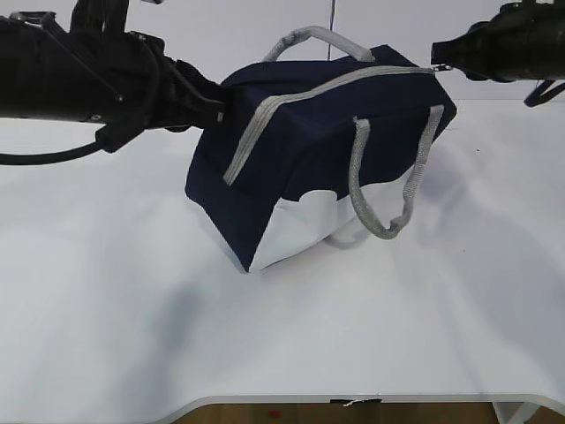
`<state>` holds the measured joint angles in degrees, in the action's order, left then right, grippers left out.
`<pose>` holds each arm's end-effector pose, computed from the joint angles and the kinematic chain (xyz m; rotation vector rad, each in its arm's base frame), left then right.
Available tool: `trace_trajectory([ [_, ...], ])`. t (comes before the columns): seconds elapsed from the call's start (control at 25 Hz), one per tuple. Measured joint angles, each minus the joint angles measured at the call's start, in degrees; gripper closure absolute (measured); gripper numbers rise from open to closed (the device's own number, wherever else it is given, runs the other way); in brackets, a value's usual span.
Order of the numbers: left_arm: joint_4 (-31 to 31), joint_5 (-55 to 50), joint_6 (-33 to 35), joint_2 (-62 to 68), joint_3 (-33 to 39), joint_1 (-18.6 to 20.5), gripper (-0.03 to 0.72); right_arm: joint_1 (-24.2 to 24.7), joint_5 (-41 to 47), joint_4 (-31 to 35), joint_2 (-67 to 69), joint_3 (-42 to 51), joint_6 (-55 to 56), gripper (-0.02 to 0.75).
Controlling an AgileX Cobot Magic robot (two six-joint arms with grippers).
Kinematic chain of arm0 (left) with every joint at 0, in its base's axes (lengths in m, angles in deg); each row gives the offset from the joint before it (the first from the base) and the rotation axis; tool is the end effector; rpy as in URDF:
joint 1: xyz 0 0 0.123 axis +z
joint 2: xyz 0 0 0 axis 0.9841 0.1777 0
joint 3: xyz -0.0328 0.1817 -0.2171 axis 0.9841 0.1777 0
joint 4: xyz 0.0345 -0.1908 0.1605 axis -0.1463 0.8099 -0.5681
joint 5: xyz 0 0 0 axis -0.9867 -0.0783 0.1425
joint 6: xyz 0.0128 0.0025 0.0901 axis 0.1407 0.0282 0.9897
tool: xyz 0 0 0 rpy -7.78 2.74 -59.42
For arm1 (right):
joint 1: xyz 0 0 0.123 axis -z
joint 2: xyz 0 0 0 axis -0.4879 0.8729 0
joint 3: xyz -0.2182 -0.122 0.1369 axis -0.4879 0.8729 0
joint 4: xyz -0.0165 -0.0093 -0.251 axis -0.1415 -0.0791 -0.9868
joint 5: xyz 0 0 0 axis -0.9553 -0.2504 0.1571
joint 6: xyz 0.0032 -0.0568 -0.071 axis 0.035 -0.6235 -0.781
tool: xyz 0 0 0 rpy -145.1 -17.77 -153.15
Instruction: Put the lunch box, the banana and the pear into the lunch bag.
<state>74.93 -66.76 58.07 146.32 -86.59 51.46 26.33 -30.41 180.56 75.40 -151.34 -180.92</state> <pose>0.3000 -0.1809 0.2802 0.6087 1.9628 -0.5064 0.3915 0.0273 0.2860 -0.1158 1.9531 0.1077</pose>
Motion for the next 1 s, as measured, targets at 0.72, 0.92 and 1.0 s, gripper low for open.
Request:
trace_trajectory([
  [0.72, -0.72, 5.02, 0.0, 1.73, 0.0, 2.36, 0.694, 0.44, 4.56, 0.0, -12.52, 15.82, 0.0, 0.731],
  [0.92, -1.89, 5.63, 0.0, 1.73, 0.0, 2.39, 0.693, 0.66, 6.92, 0.0, -13.36, 18.84, 0.0, 0.731],
  [1.0, -2.44, 6.08, 0.0, 1.73, 0.0, 2.49, 0.693, 0.66, 7.78, 0.0, -13.79, 19.82, 0.0, 0.731],
])
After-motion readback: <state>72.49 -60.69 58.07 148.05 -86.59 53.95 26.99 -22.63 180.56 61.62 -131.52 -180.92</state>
